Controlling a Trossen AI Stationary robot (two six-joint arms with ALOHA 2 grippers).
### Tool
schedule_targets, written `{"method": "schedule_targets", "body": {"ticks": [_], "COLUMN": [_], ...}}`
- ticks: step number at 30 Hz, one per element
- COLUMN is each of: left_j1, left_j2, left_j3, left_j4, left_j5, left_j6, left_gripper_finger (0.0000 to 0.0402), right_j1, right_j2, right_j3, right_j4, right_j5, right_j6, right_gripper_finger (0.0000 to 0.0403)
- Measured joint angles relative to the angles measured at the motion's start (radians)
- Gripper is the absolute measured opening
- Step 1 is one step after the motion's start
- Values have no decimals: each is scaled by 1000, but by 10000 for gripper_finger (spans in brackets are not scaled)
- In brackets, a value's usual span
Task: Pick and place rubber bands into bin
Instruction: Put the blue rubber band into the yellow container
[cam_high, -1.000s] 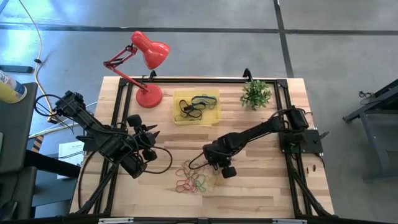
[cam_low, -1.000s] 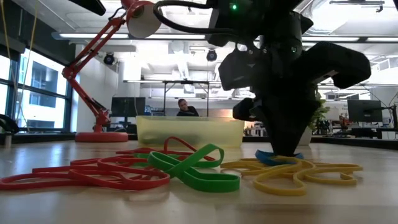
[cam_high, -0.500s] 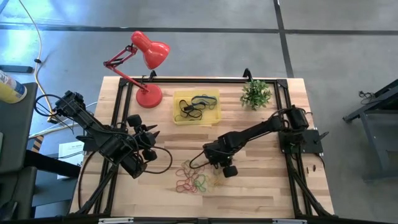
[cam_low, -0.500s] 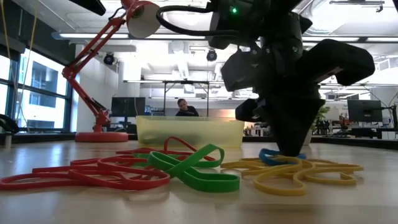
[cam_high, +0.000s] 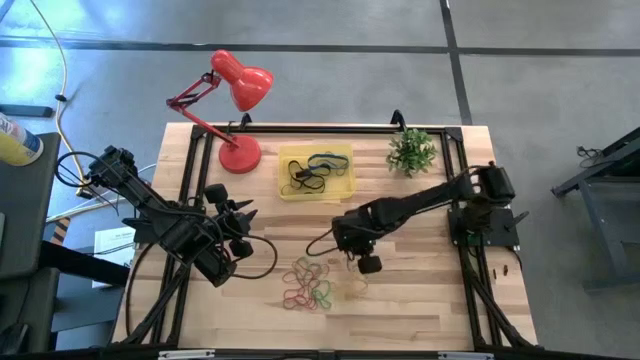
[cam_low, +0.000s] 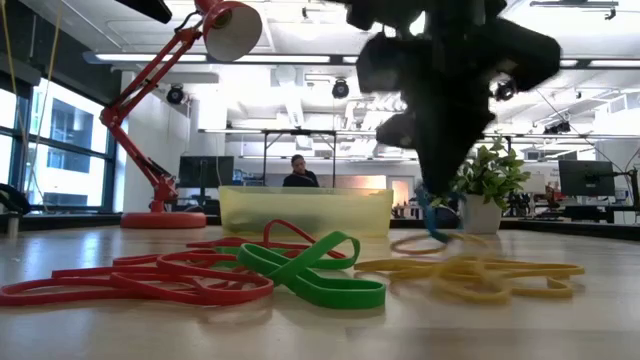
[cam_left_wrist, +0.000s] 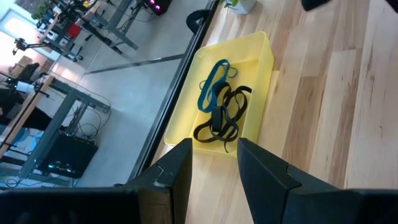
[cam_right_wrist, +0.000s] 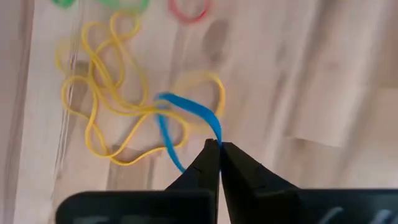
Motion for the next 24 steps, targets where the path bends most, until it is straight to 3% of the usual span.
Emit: {"method": "schedule_targets", "body": {"ticks": [24], "left_j1": [0], "left_j2": [0], "left_j3": [0], "left_j4": [37], "left_j5": [-26], "left_j6": [-3], "left_gripper_finger": [117], "right_j1": [-84], "right_j2": [-419], "right_j3": [1], "right_j4": [86], "right_j5": [371], "right_j6": [-2], "right_gripper_finger": [2]}}
